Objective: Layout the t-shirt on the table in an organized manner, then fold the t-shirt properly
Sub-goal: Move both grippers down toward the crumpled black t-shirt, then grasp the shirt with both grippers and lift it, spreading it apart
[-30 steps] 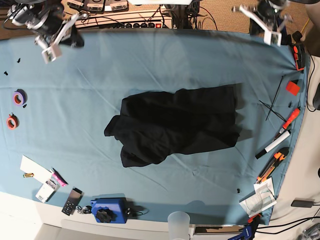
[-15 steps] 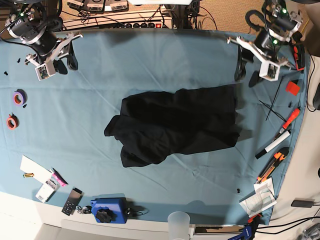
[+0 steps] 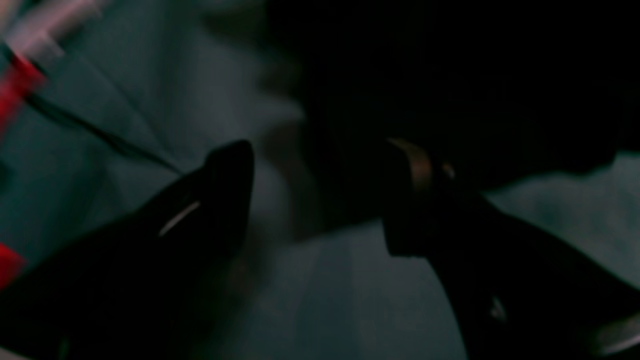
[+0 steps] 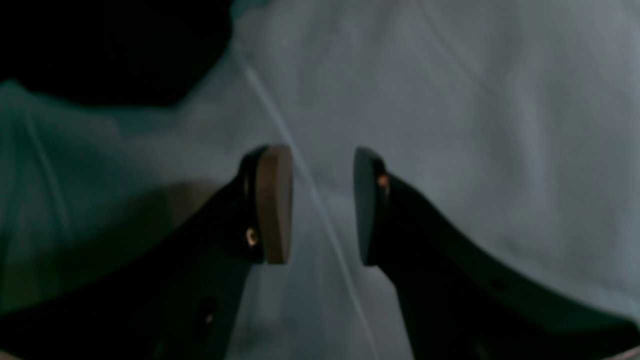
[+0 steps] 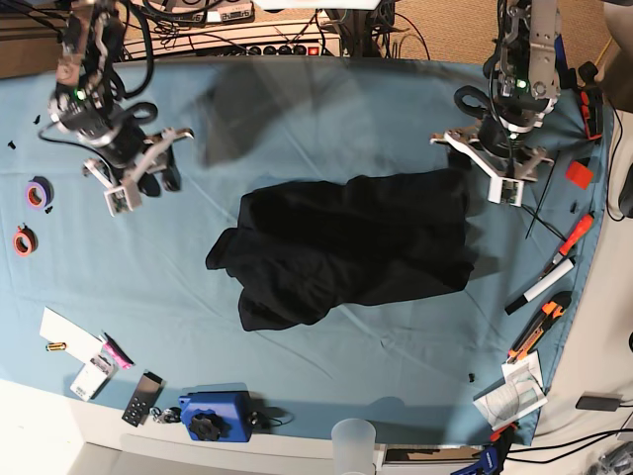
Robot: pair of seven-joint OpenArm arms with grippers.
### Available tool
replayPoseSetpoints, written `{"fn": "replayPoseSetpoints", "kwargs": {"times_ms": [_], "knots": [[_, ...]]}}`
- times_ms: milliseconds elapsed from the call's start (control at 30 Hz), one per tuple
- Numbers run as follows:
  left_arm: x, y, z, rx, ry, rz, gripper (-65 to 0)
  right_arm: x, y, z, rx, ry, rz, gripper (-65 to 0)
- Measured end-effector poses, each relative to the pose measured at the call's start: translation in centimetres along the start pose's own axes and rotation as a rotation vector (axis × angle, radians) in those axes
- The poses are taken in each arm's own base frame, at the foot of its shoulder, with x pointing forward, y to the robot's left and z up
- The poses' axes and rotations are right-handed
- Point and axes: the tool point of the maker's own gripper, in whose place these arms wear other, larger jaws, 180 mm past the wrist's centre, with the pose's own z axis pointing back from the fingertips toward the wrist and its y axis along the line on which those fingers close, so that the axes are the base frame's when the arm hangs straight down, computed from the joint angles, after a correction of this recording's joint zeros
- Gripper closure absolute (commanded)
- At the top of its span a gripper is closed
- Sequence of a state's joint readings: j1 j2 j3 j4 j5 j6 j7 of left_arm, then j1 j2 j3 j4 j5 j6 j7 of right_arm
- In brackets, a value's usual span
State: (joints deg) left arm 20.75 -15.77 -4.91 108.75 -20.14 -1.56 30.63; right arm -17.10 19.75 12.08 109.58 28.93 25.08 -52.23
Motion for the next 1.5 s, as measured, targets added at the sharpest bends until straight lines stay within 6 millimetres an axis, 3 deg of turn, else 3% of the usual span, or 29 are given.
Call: {"fn": "replayPoseSetpoints", "kwargs": {"times_ms": [100,267,367,533,767,800,933,1000,1067,1133,1300,1500], "knots": [[0.3,-1.5,-0.6,-0.082,-0.008,0.032,-39.7,0.6,0.8,-2.1,0.031,-0.014,-0.034,-21.0],[-0.7,-1.0,-1.3,-0.064,0.021,0.066,-39.7,-0.1,3.2,-6.2,0.107,0.021,-0.128,-21.0],[-1.3,-1.4,-1.7,-0.072,0.033,0.085,-37.2,0.5,4.8,-7.4,0.16,0.01,-0.131,-21.1],[-2.1,-1.1,-2.1,-0.065,0.042,0.105,-25.8,2.7,7.1,-8.3,0.219,-0.04,-0.129,-21.0],[-2.3,-1.9,-2.2,-0.107,0.047,0.195,0.0,5.0,8.8,-8.9,0.258,-0.079,-0.096,-21.0],[-2.3,-2.0,-2.2,-0.107,0.047,0.198,0.0,5.1,9.0,-8.9,0.264,-0.082,-0.093,-19.9],[-2.4,-2.0,-2.2,-0.108,0.048,0.199,0.0,5.6,9.2,-9.0,0.263,-0.101,-0.086,0.0],[-2.4,-2.1,-2.1,-0.109,0.054,0.197,0.0,5.6,8.9,-8.9,0.255,-0.099,-0.087,0.0],[-2.5,-2.4,-1.8,-0.119,0.091,0.184,0.0,6.3,7.9,-8.5,0.229,-0.1,-0.082,0.0],[-2.0,-2.6,-1.3,-0.124,0.096,0.175,0.0,8.6,6.5,-7.5,0.199,-0.158,-0.08,0.0],[2.6,-1.3,0.7,-0.096,-0.013,0.147,0.0,15.2,4.6,-2.2,0.167,-0.383,-0.033,0.0],[5.1,-0.2,3.8,-0.075,-0.106,0.135,0.0,17.7,1.9,4.6,0.034,-0.532,0.019,0.0]]}}
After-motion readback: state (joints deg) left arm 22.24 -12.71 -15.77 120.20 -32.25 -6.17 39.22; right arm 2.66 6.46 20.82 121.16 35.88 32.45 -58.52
